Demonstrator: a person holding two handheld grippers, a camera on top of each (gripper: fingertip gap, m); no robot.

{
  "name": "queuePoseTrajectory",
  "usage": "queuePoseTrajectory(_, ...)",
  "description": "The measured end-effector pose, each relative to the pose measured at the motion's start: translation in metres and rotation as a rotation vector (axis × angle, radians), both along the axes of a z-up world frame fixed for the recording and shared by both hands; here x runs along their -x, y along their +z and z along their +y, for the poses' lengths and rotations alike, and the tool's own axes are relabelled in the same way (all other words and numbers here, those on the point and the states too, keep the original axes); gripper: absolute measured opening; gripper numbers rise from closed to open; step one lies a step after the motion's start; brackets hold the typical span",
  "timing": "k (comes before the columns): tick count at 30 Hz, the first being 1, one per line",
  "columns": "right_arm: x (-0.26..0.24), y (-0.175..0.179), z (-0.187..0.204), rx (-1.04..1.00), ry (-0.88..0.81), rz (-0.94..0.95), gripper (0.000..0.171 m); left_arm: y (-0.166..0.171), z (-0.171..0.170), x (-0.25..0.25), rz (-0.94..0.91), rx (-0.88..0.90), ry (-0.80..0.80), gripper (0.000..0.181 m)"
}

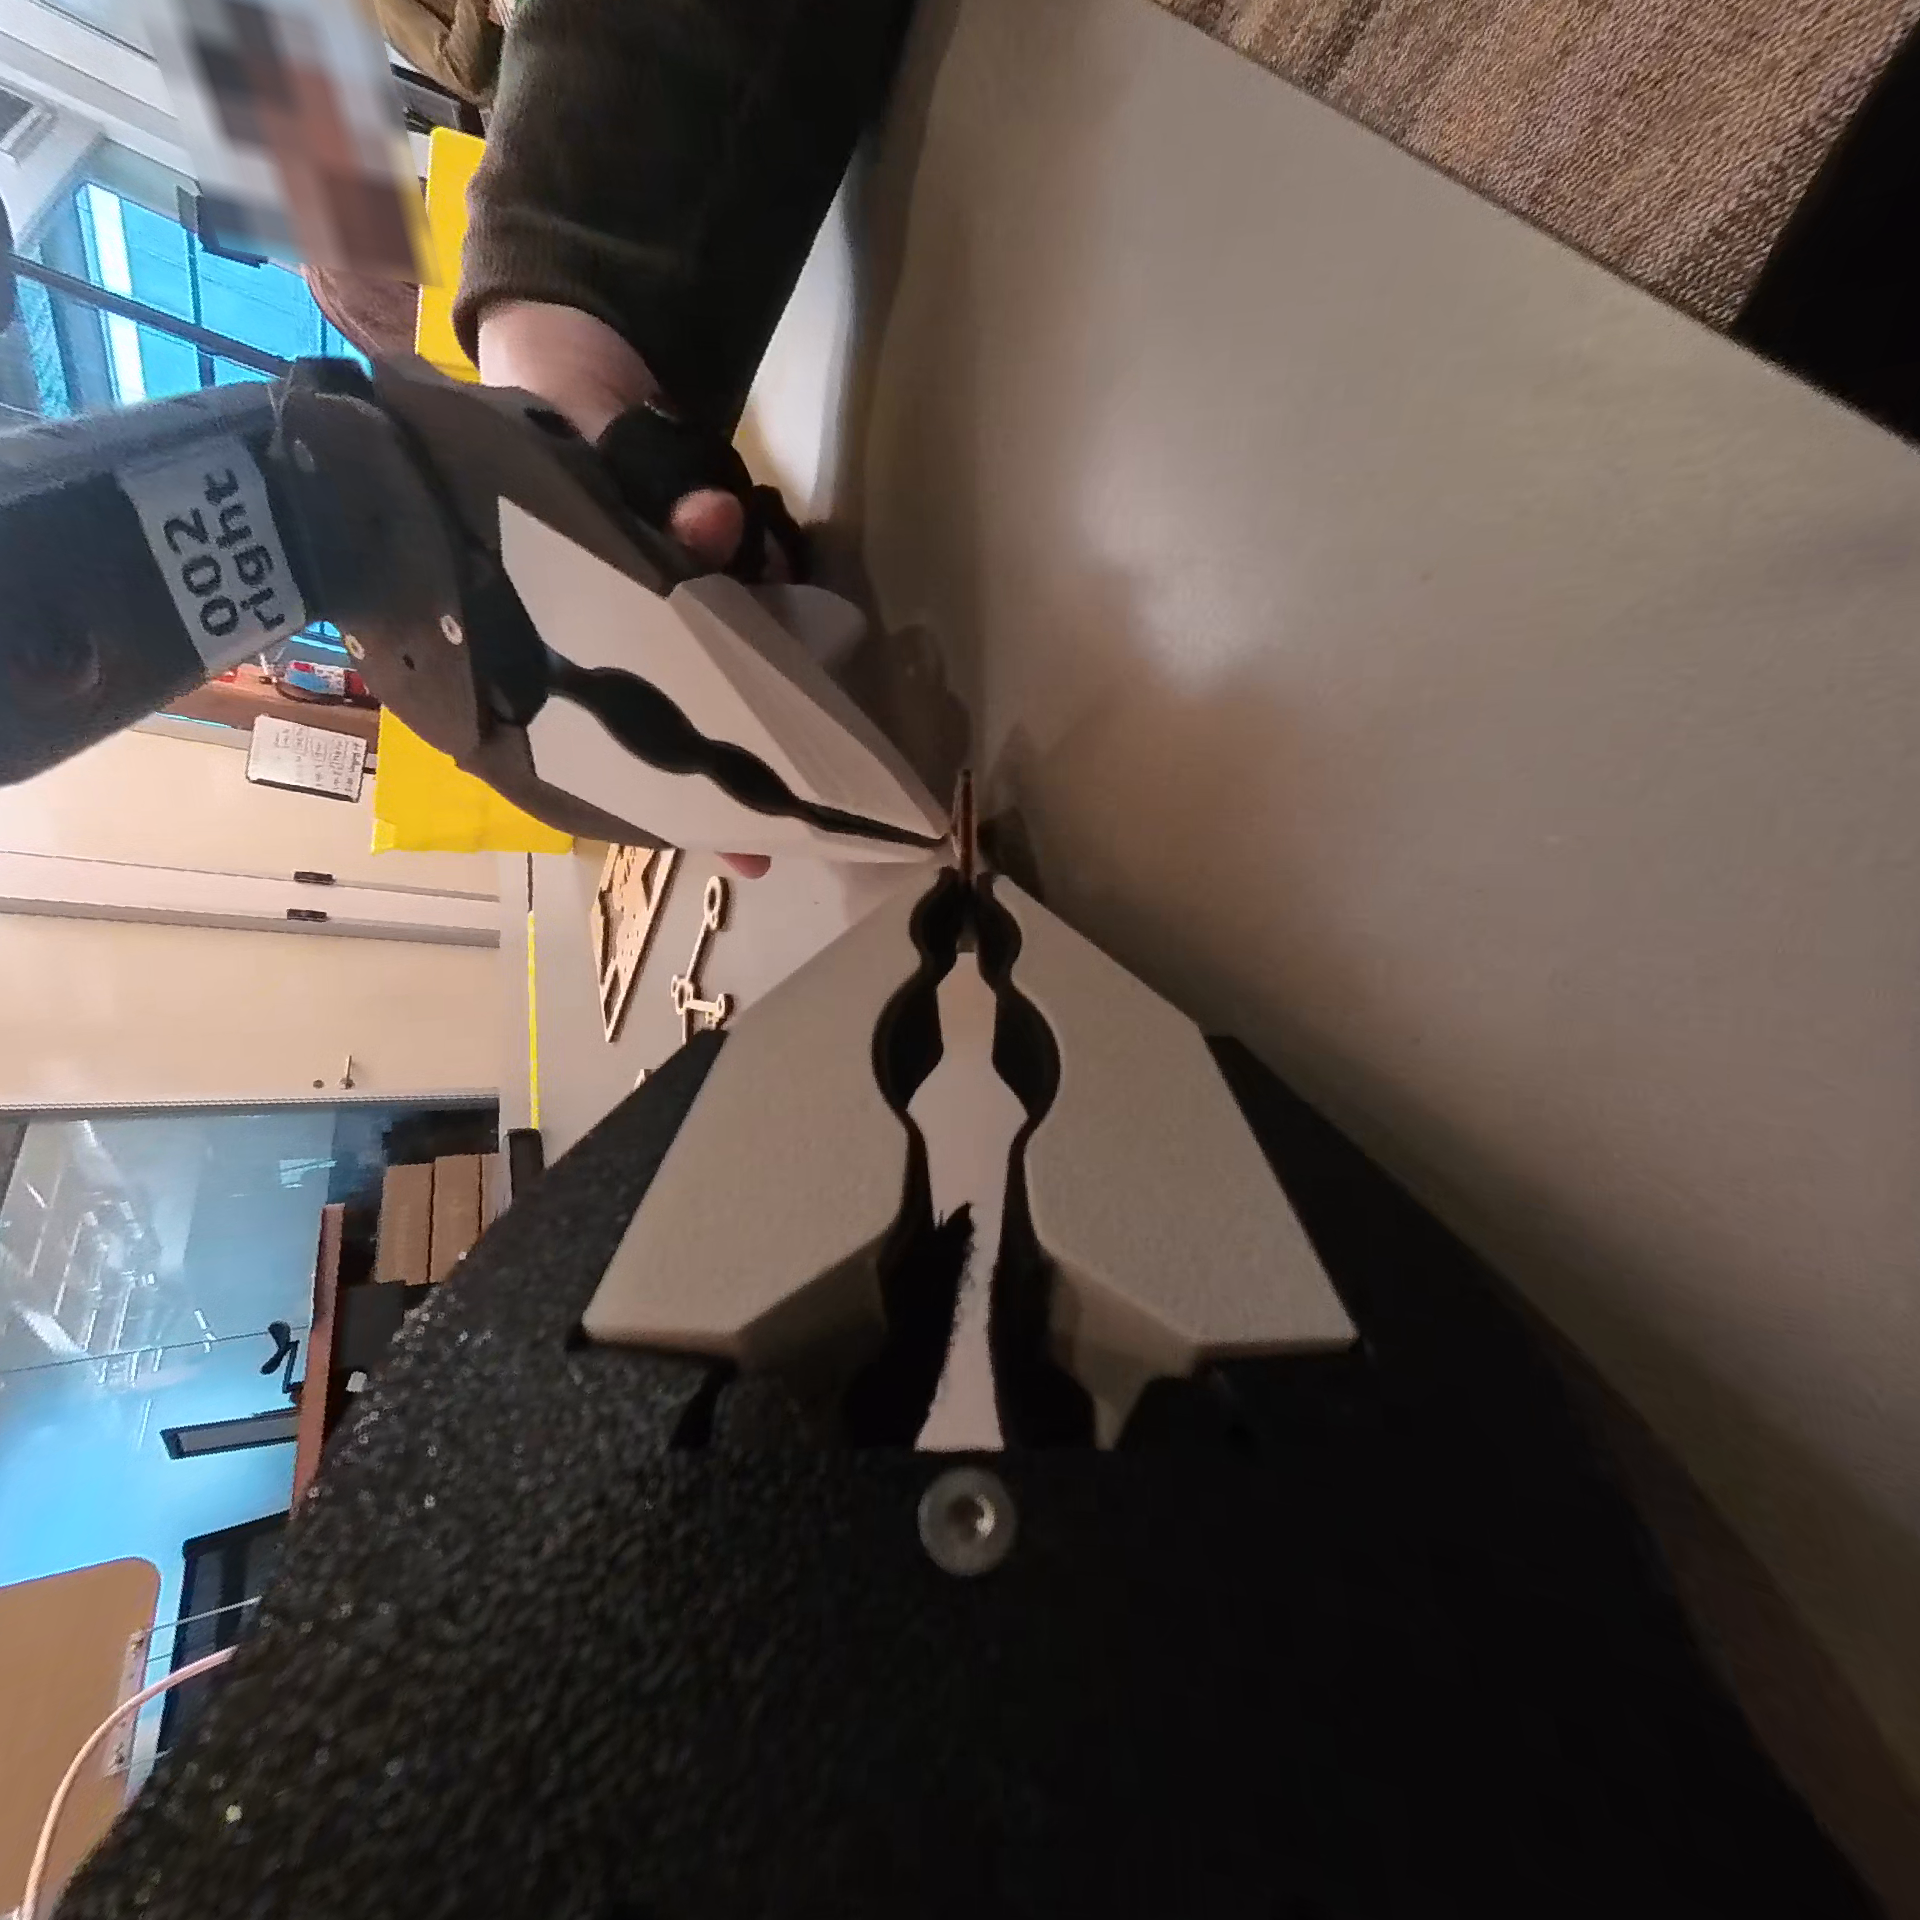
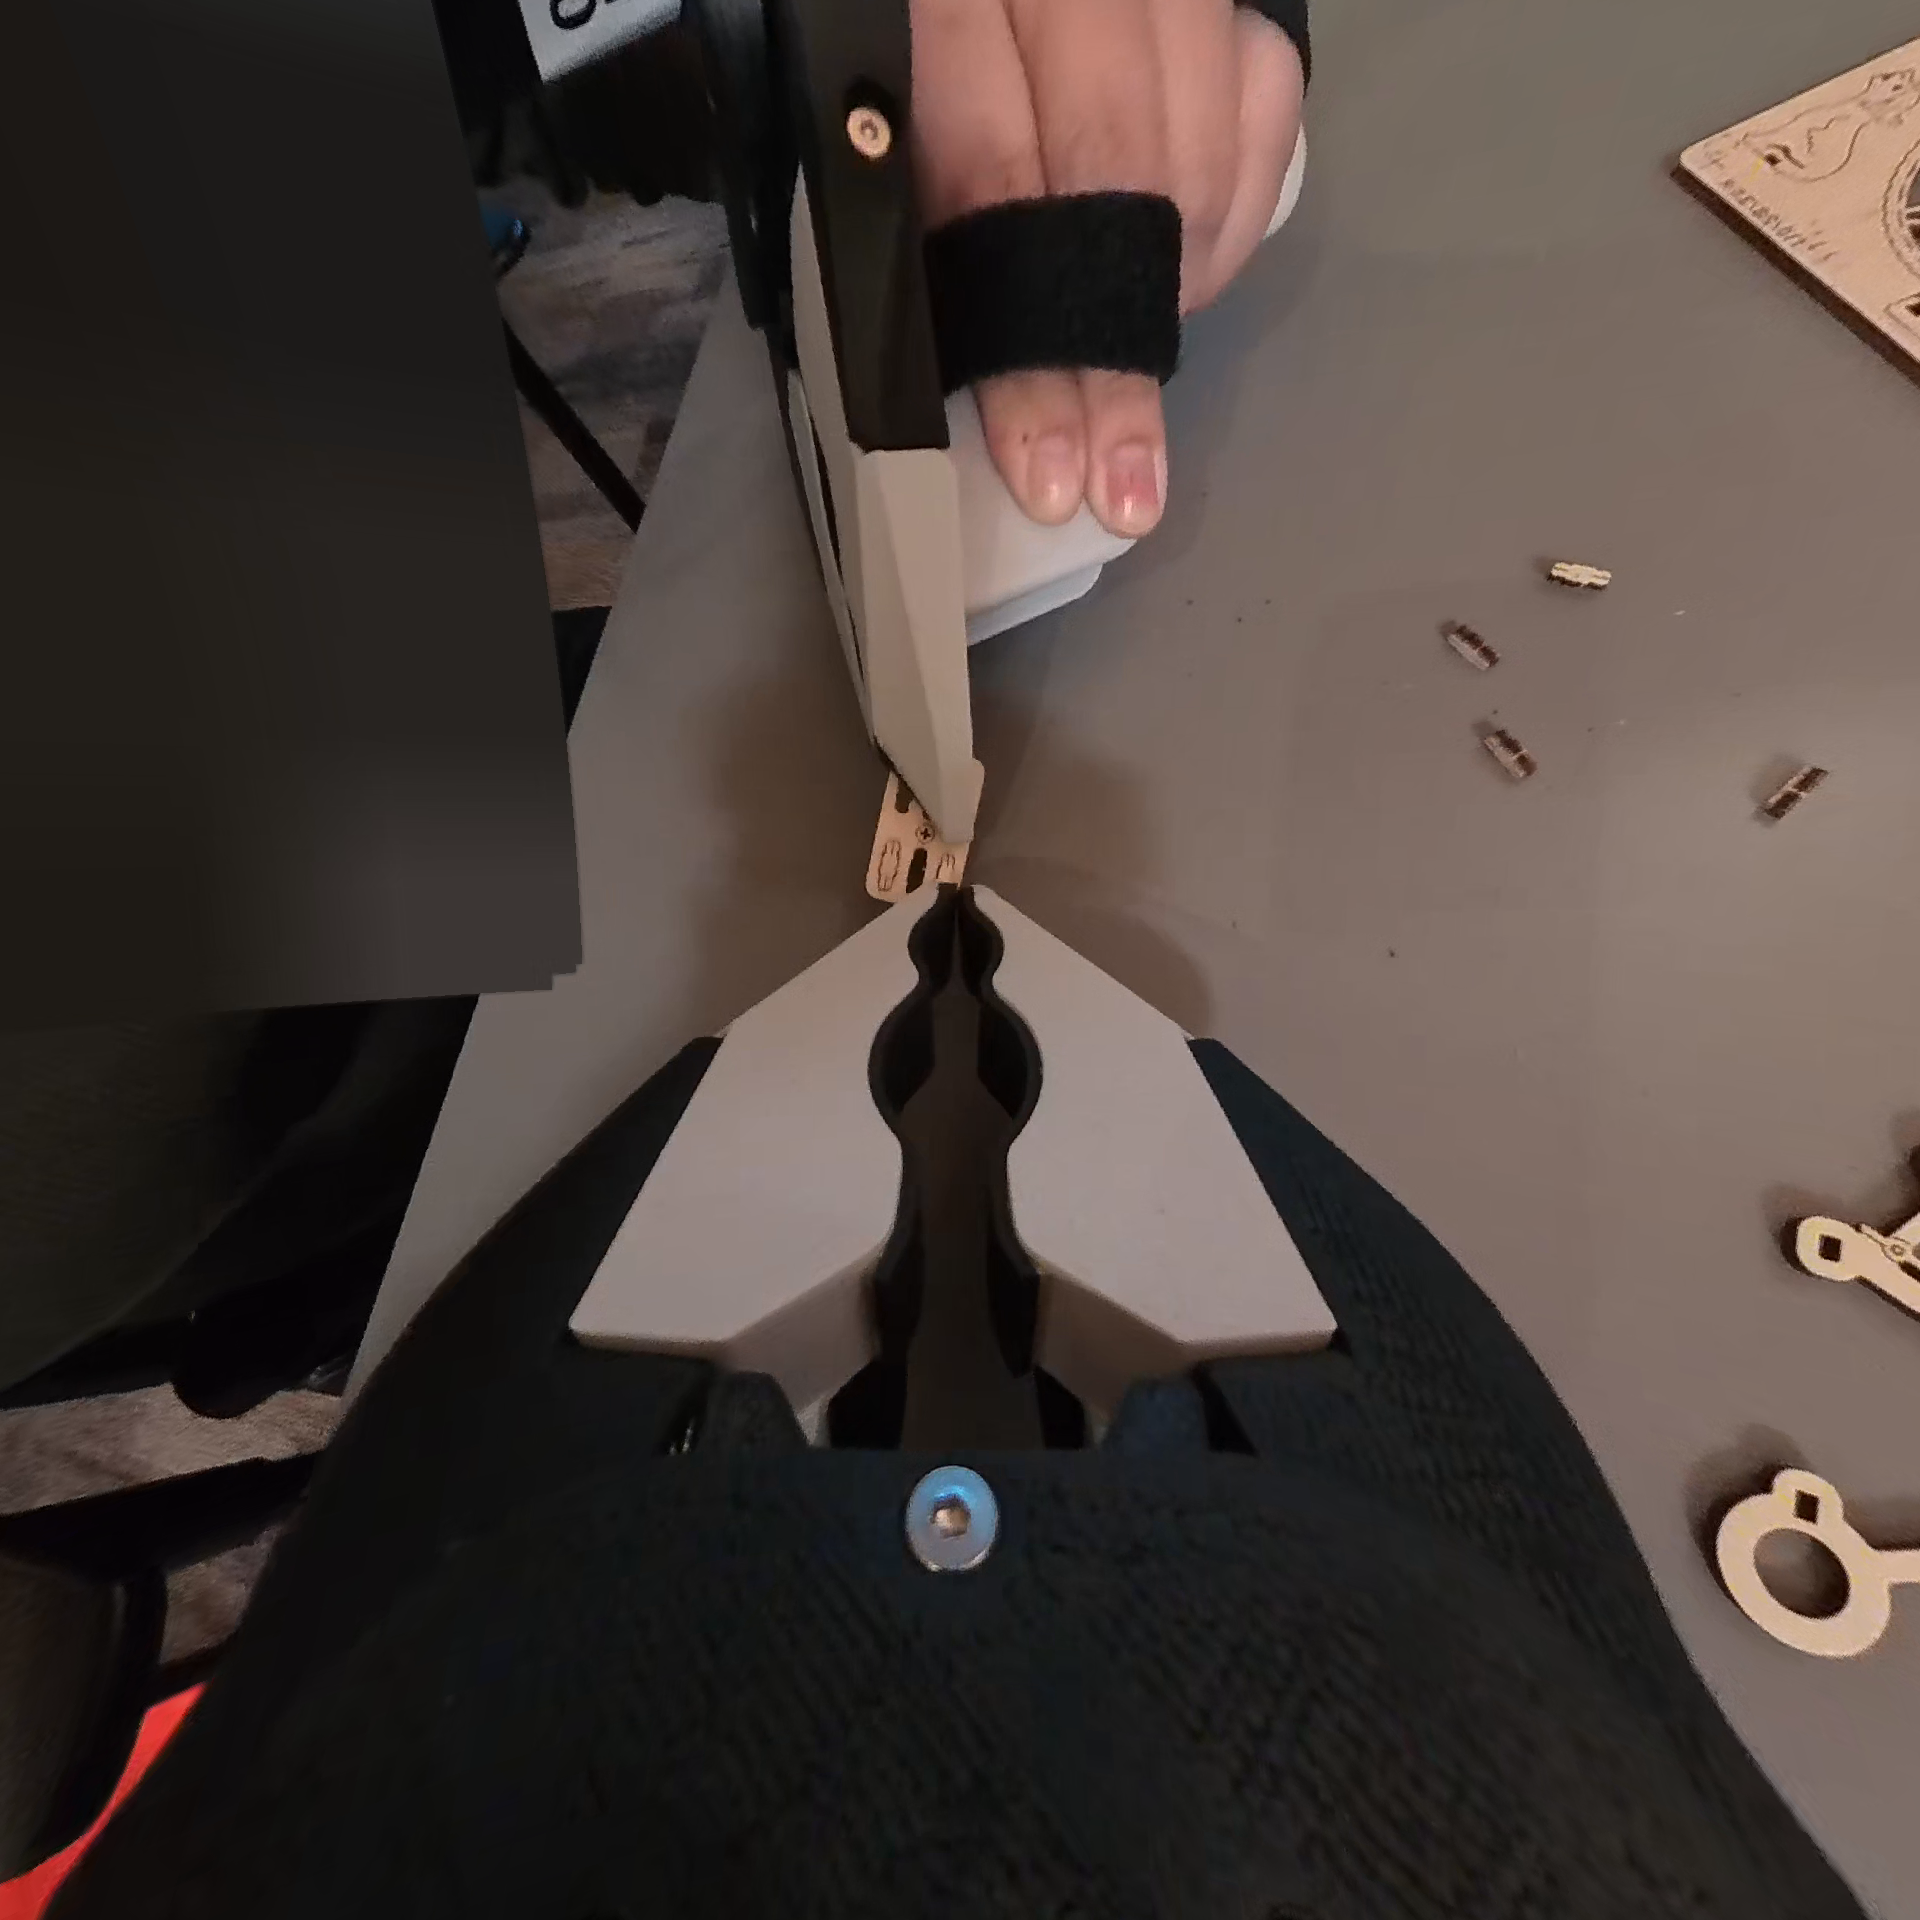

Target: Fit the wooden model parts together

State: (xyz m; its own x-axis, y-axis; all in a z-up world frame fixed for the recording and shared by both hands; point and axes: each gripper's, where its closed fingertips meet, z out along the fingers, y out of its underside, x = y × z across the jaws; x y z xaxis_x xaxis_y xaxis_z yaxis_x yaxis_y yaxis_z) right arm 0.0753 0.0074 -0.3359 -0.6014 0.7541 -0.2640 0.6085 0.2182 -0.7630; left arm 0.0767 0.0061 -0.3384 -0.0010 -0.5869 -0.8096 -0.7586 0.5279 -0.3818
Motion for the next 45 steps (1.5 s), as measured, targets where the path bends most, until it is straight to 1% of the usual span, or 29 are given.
queuePoseTrajectory(4,0.0003,0.0025,-0.0047,0.069,-0.007,-0.031,0.0,0.0001,0.0013,-0.0009,0.01,-0.017,0.001,0.001)
queuePoseTrajectory(13,-0.0001,0.0023,-0.0038,0.114,-0.041,-0.084,0.002,0.0003,0.0014,-0.0011,0.017,-0.035,-0.004,0.001)
queuePoseTrajectory(17,0.0001,-0.0005,-0.0037,0.081,-0.059,-0.106,0.004,0.0005,0.0014,-0.0012,0.035,-0.062,-0.007,0.001)
queuePoseTrajectory(22,-0.0013,-0.0022,-0.0049,0.055,-0.059,-0.109,0.005,0.001,0.001,-0.002,0.107,-0.159,-0.021,0.001)
queuePoseTrajectory(27,-0.0006,-0.002,-0.0046,-0.015,-0.042,-0.038,0.004,0.0009,0.0014,-0.0019,0.103,-0.157,-0.012,0.001)
queuePoseTrajectory(30,0.0006,-0.0009,-0.0038,-0.015,-0.048,0.003,0.003,0.0008,0.0019,-0.0009,0.069,-0.122,0.007,0.001)
queuePoseTrajectory(38,0.0011,-0.0006,-0.0029,-0.012,-0.067,-0.006,0.004,0.0005,0.0026,-0.0007,0.053,-0.097,0.013,0.0)
queuePoseTrajectory(43,0.0008,0.0001,-0.0033,-0.097,-0.057,0.024,0.002,0.0001,0.0029,-0.0007,0.036,-0.074,0.017,0.0)
queuePoseTrajectory(45,0.0008,0.0,-0.0035,-0.084,-0.065,0.014,0.002,0.0001,0.0028,-0.0008,0.041,-0.082,0.015,0.001)
